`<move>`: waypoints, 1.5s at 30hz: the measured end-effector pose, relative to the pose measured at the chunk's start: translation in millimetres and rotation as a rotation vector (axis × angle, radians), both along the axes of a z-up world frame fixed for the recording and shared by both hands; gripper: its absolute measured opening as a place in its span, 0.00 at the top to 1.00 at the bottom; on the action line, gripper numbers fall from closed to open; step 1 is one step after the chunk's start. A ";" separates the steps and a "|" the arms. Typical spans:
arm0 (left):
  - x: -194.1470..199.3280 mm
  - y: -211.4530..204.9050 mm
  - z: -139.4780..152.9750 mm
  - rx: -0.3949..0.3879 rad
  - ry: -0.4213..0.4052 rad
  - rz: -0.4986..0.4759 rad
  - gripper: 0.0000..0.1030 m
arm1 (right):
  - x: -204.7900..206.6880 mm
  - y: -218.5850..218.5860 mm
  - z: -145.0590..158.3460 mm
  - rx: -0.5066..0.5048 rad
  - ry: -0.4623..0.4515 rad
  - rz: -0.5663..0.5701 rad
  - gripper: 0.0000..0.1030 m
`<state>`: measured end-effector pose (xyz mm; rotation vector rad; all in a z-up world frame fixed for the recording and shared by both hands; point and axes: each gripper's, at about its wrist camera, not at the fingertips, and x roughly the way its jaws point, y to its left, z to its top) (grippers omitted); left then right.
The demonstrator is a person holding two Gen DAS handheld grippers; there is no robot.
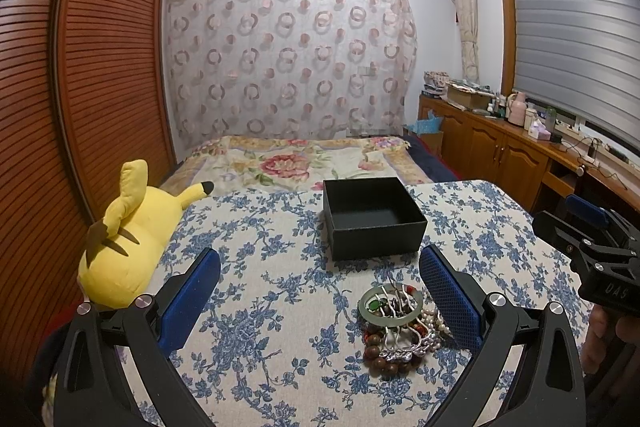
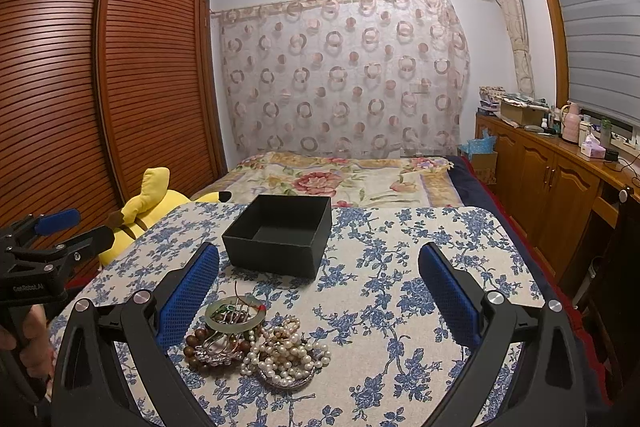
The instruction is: Organize jewelry
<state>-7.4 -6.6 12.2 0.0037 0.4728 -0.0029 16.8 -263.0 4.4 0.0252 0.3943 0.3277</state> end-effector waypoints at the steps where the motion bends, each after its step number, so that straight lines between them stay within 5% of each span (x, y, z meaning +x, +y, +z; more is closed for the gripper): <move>1: -0.1 0.0 -0.2 0.001 0.000 0.001 0.06 | 0.1 0.2 -0.4 -0.001 0.000 0.000 0.02; 26: 1.3 -3.3 2.1 -0.001 0.012 -0.007 0.06 | -1.7 13.2 -2.6 -0.005 0.010 0.007 0.02; 38: 24.0 -3.7 -38.1 -0.017 0.125 -0.076 0.06 | 12.6 7.2 -35.8 -0.038 0.095 0.077 0.02; 45: 38.3 -8.4 -60.0 -0.028 0.189 -0.139 0.06 | 20.0 11.9 -60.5 -0.104 0.163 0.135 0.15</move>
